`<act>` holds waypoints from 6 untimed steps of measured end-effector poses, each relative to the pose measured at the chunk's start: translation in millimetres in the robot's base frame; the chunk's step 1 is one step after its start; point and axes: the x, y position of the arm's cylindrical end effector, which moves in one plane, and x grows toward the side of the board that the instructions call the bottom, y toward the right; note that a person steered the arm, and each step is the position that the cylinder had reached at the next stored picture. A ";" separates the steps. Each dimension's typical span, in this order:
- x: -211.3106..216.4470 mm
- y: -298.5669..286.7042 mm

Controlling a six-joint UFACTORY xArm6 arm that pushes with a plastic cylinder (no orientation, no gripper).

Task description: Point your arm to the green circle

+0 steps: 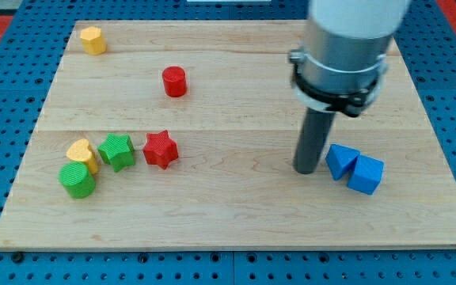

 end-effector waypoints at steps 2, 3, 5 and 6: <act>0.8 -68.7; 0.8 -68.1; 5.7 -67.5; 23.3 -66.5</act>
